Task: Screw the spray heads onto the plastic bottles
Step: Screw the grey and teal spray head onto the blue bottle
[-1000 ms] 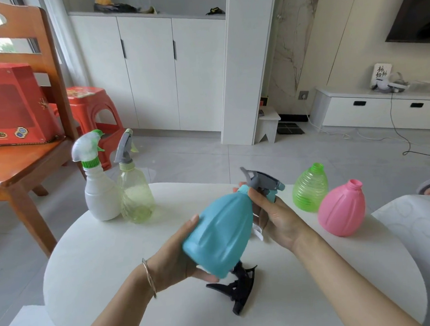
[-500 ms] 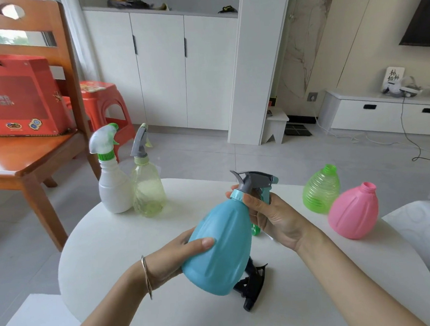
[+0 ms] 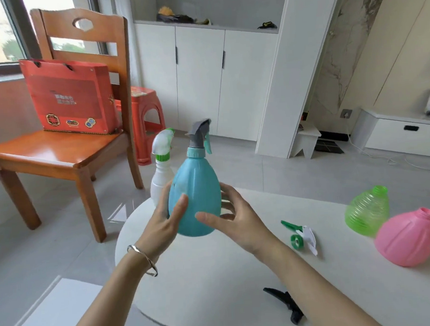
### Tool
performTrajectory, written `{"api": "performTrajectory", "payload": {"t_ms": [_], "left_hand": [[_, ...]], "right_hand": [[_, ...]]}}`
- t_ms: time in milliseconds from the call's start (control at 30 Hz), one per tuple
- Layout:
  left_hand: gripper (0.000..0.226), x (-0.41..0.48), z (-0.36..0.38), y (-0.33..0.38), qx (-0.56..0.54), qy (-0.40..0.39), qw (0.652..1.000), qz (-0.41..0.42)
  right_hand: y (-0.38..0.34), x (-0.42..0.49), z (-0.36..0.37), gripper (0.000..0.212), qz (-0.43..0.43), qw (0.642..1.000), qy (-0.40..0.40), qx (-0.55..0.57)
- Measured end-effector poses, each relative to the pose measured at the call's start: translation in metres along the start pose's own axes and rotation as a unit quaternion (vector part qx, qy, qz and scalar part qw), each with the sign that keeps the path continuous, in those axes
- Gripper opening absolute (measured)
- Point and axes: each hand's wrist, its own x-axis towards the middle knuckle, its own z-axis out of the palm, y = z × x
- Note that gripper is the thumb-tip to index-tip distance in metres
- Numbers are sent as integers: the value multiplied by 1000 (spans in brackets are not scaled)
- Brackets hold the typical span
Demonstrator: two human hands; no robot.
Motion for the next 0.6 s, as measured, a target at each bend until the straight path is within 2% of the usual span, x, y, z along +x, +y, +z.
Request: {"api": "performTrajectory", "payload": {"t_ms": [200,500,600], "left_hand": [[58,6,-63,-9,89,6,996,21],[54,13,-118,-43,151,26,988,-27],[73,14,-133,-57,156,24,986,-55]], "right_hand": [[11,31,47,81,-33,998,14,-51],[56,67,106,76,-34,997,14,-63],[73,75,120,75,-18,998,9,-55]]}}
